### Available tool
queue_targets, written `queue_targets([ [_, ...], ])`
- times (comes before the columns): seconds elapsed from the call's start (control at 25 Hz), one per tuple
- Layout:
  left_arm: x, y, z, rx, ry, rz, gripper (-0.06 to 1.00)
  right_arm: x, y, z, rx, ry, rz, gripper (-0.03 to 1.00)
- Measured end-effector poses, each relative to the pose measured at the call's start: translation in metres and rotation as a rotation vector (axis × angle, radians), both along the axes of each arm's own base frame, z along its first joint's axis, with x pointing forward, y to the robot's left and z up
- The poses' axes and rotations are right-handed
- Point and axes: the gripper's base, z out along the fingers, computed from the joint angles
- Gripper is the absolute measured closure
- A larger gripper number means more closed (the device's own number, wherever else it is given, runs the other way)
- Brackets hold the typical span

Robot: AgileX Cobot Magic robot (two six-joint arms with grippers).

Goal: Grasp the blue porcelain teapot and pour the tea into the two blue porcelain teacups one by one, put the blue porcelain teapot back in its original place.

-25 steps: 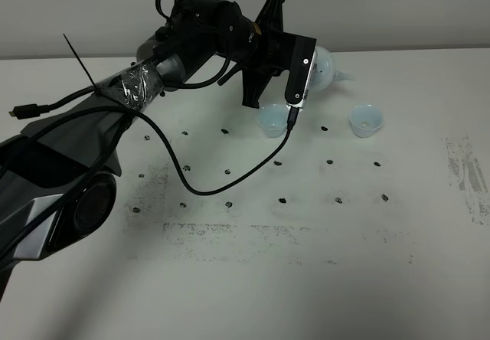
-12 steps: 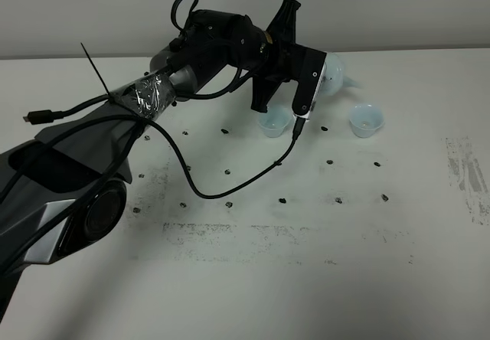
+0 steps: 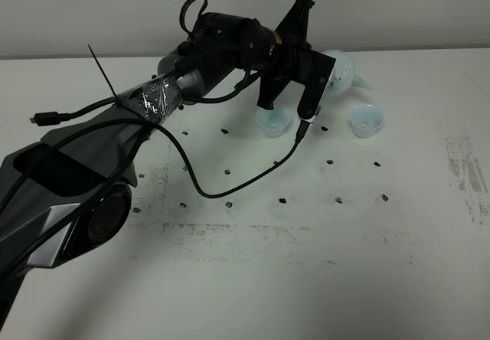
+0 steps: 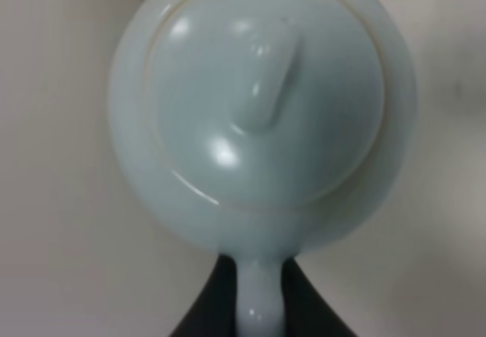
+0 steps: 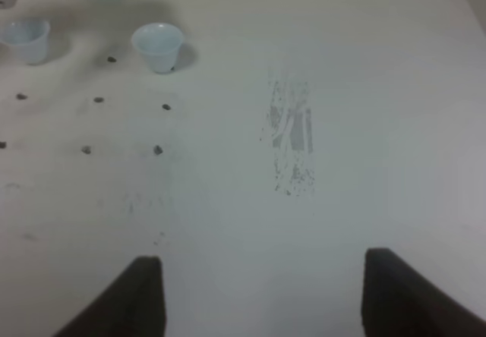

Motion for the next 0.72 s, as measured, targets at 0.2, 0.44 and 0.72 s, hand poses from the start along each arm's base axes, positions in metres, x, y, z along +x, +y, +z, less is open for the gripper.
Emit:
queue_targets([
  [0.2,-0.0026,-0.0039,0.0,0.044,-0.036,-0.046,0.91,0.0,0.0,0.0,0.0,0.0,0.0,0.39],
  [0.44,-0.0023,-0.004,-0.0001,0.063,-0.056,-0.064,0.91,0.0,0.0,0.0,0.0,0.0,0.0,0.39],
  [0.72,-0.002,-0.0041,0.0004,0.117,-0.107,-0.111,0.91,0.0,0.0,0.0,0.0,0.0,0.0,0.39],
])
